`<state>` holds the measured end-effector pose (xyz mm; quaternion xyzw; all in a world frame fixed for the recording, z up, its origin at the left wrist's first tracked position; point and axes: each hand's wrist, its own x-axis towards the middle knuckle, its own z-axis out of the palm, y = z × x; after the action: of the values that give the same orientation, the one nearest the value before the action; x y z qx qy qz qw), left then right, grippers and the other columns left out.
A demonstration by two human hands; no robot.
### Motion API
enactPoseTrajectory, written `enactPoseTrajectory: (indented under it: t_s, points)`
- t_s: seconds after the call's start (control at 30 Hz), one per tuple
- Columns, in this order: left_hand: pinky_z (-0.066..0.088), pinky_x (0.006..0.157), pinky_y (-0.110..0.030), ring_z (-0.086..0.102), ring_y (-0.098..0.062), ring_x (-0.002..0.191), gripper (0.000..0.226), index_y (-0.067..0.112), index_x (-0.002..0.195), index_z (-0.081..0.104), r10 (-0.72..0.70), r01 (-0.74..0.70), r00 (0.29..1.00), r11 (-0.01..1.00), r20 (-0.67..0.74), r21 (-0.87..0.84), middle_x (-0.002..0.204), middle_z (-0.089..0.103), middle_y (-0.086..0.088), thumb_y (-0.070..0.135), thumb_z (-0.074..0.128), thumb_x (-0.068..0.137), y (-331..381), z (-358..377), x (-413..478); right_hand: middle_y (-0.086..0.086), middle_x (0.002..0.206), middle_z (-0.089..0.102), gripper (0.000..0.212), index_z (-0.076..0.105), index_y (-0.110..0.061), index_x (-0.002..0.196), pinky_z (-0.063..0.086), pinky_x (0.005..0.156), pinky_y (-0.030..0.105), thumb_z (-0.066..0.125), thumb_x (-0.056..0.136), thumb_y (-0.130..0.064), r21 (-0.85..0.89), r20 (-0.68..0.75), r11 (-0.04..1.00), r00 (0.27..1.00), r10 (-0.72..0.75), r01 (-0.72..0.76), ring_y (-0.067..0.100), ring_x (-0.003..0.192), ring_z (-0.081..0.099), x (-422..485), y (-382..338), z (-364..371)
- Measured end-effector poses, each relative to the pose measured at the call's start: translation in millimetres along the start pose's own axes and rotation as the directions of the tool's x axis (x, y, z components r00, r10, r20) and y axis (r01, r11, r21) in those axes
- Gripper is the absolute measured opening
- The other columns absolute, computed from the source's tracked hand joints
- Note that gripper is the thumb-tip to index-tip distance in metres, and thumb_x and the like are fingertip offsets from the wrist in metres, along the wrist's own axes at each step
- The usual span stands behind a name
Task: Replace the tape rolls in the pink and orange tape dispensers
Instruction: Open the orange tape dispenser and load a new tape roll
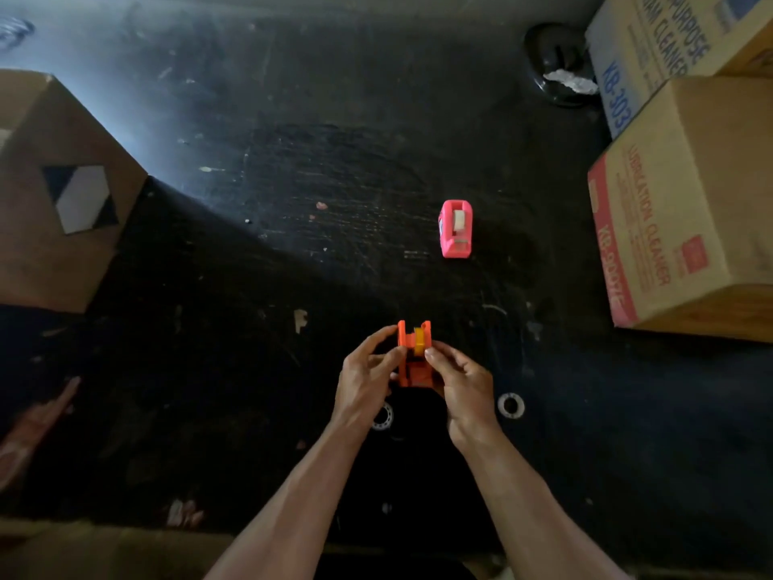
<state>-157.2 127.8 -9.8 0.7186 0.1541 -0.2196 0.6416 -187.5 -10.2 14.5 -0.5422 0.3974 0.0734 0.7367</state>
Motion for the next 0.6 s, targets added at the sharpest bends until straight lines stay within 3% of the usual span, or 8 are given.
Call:
enactPoseTrajectory:
  t_s: [0.17,0.23,0.33,0.43,0.6]
  points:
    - [0.06,0.073,-0.034,0.076,-0.013,0.076,0.037,0.041,0.133,0.067,-0.011,0.005,0.99,0.999,-0.141,-0.043,0.091,0.081,-0.002,0.036,0.07,0.097,-14.7,-12.4,-26.7,0.007,0.102,0.082,0.017,0.076,-0.014,0.111,0.06,0.088,0.036,0.073,0.094,-0.013,0.053,-0.046,0.999,0.999,0.002,0.0,0.018,0.093,0.079,-21.8,10.4,-26.0]
    - [0.059,0.079,-0.032,0.076,-0.014,0.084,0.04,0.041,0.136,0.065,0.029,-0.01,0.974,0.996,-0.226,0.083,0.096,0.079,0.0,0.041,0.069,0.097,-18.8,-24.5,-32.4,0.006,0.102,0.082,0.016,0.077,-0.015,0.108,0.058,0.084,0.031,0.073,0.093,-0.011,0.035,-0.045,0.999,0.999,-0.003,0.005,0.015,0.093,0.079,-29.1,11.4,-33.6]
    - [0.058,0.085,-0.036,0.073,-0.02,0.097,0.044,0.038,0.14,0.063,0.132,-0.011,0.93,0.943,-0.344,0.333,0.111,0.074,-0.003,0.039,0.07,0.096,-26.8,-44.4,-32.9,0.001,0.094,0.08,0.016,0.078,-0.016,0.108,0.059,0.089,0.032,0.073,0.093,-0.012,-0.002,-0.056,1.0,0.998,-0.025,0.025,0.014,0.092,0.077,-40.7,9.9,-40.8]
    - [0.057,0.088,-0.039,0.069,-0.029,0.105,0.045,0.034,0.143,0.06,0.212,-0.004,0.916,0.854,-0.342,0.52,0.118,0.067,-0.009,0.037,0.067,0.099,-35.9,-56.5,-29.0,-0.005,0.092,0.068,0.02,0.076,-0.011,0.114,0.057,0.095,0.034,0.071,0.095,-0.012,-0.023,-0.068,0.998,0.996,-0.053,0.051,0.01,0.093,0.073,-48.1,9.1,-45.6]
    - [0.057,0.089,-0.043,0.066,-0.033,0.11,0.036,0.035,0.137,0.061,0.331,-0.146,0.919,0.789,-0.213,0.597,0.127,0.066,-0.011,0.045,0.055,0.103,-43.3,-60.9,-22.0,-0.004,0.092,0.067,0.015,0.075,-0.014,0.109,0.057,0.095,0.033,0.07,0.096,-0.01,-0.034,-0.045,0.997,0.997,-0.068,0.066,0.009,0.088,0.073,-54.5,10.0,-49.0]
